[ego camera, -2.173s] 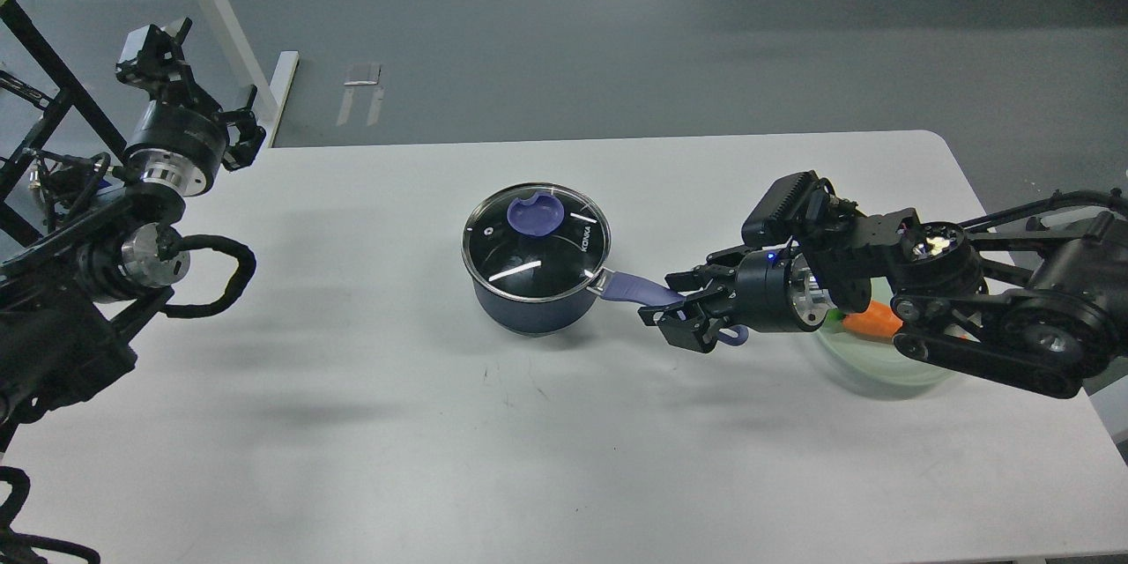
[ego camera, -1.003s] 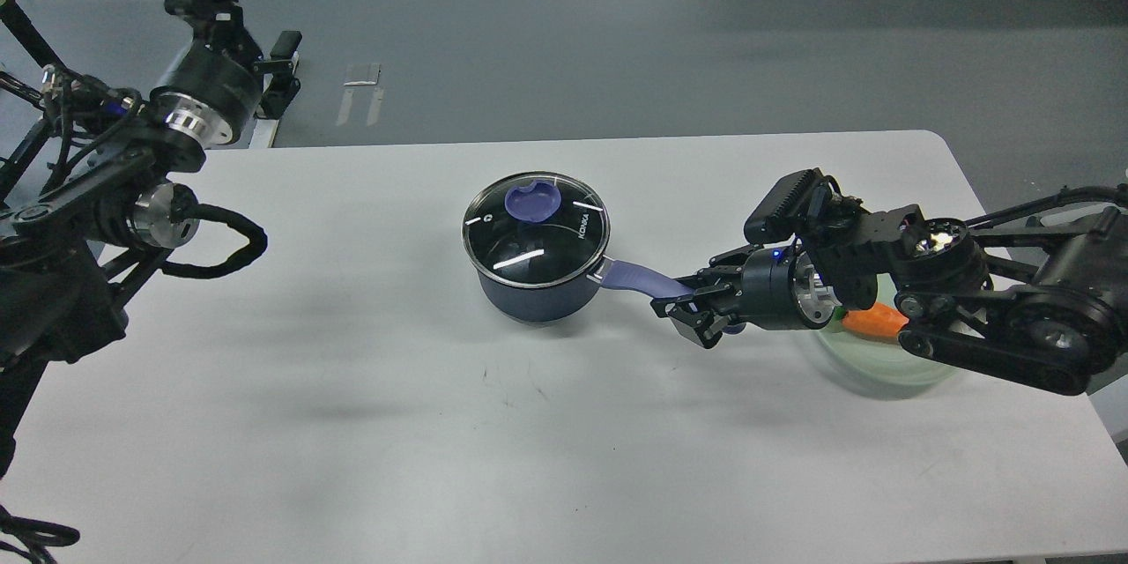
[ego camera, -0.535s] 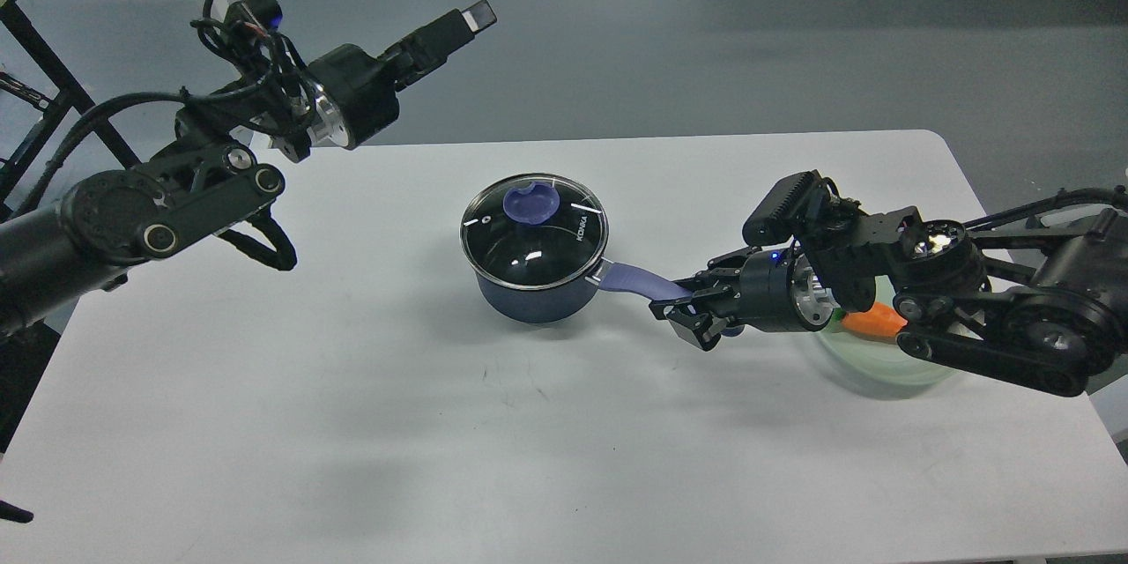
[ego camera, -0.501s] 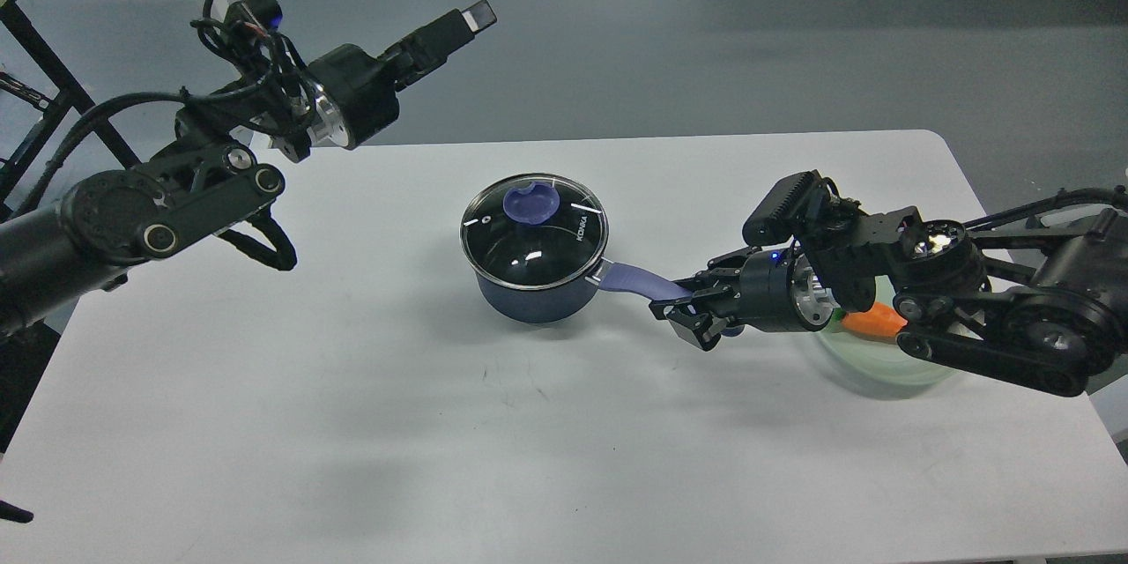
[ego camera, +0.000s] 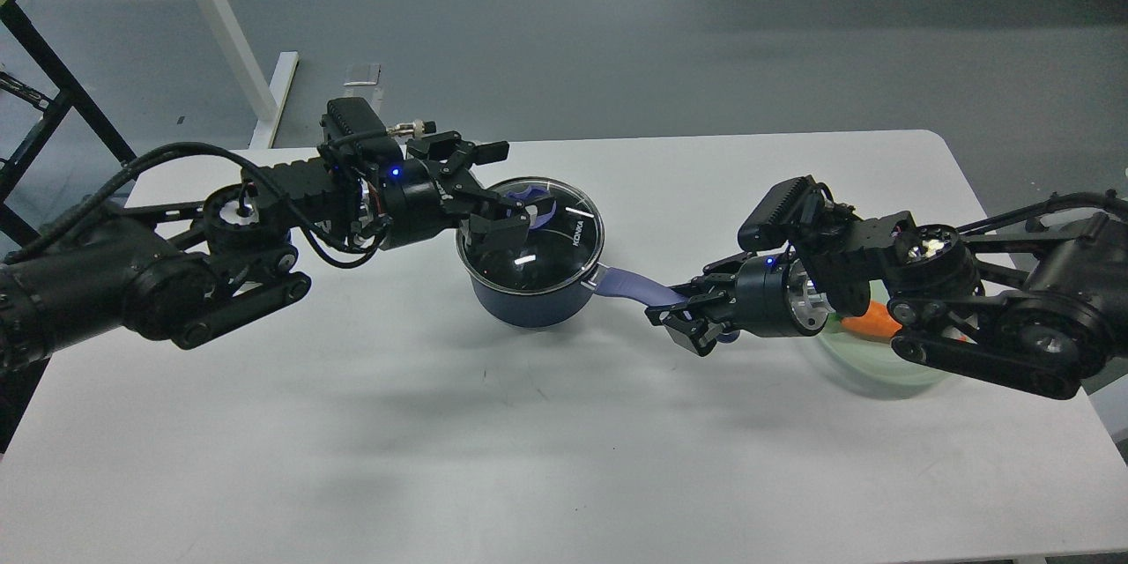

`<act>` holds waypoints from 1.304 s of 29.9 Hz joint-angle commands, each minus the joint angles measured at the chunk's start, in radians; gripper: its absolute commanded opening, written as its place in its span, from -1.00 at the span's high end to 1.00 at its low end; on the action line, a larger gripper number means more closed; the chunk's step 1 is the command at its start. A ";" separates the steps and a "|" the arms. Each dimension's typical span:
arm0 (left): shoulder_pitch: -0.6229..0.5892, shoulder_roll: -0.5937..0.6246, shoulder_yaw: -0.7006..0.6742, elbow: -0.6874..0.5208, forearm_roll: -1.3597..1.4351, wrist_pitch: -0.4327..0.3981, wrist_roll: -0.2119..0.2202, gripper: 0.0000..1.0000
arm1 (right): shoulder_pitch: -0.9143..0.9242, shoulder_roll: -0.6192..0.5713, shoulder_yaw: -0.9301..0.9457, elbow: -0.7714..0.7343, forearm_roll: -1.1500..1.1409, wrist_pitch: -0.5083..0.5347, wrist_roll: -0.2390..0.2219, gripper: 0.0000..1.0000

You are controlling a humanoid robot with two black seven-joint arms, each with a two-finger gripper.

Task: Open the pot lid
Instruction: 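Reach the left gripper over the pot and grasp the purple lid knob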

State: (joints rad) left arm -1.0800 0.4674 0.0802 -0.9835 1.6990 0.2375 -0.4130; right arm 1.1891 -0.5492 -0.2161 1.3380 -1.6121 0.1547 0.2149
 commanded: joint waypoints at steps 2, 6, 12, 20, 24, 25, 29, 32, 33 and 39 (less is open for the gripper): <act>-0.006 -0.039 0.068 0.060 0.007 0.059 0.003 -0.91 | 0.000 0.002 -0.003 0.004 0.000 0.000 0.000 0.53; -0.001 -0.046 0.093 0.081 0.005 0.065 0.000 -0.91 | 0.001 0.002 -0.003 0.004 0.000 0.000 0.000 0.53; 0.005 -0.055 0.111 0.082 0.008 0.069 0.002 -0.91 | 0.003 0.002 -0.003 0.003 0.000 0.000 0.000 0.53; 0.005 -0.102 0.125 0.140 0.007 0.083 0.000 -0.91 | 0.004 0.003 -0.003 0.001 0.000 0.000 0.003 0.53; 0.008 -0.105 0.131 0.141 0.007 0.083 -0.003 -0.91 | -0.002 0.015 -0.008 0.000 0.000 0.002 0.003 0.53; 0.008 -0.104 0.133 0.141 0.007 0.083 -0.003 -0.89 | -0.002 0.017 -0.008 0.000 0.000 0.000 0.003 0.53; 0.003 -0.105 0.182 0.141 0.005 0.083 -0.004 -0.56 | -0.002 0.017 -0.008 0.000 0.000 0.000 0.003 0.53; 0.002 -0.102 0.182 0.141 0.005 0.088 -0.009 -0.22 | 0.000 0.017 -0.008 0.000 0.000 0.000 0.003 0.52; 0.000 -0.102 0.182 0.141 0.004 0.095 -0.009 -0.12 | 0.000 0.017 -0.008 0.000 0.000 0.000 0.003 0.52; -0.003 -0.099 0.182 0.138 0.002 0.120 -0.009 0.10 | -0.002 0.017 -0.009 -0.002 0.000 0.002 0.003 0.51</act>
State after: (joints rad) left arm -1.0817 0.3658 0.2635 -0.8426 1.7033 0.3520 -0.4219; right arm 1.1879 -0.5323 -0.2243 1.3371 -1.6122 0.1558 0.2180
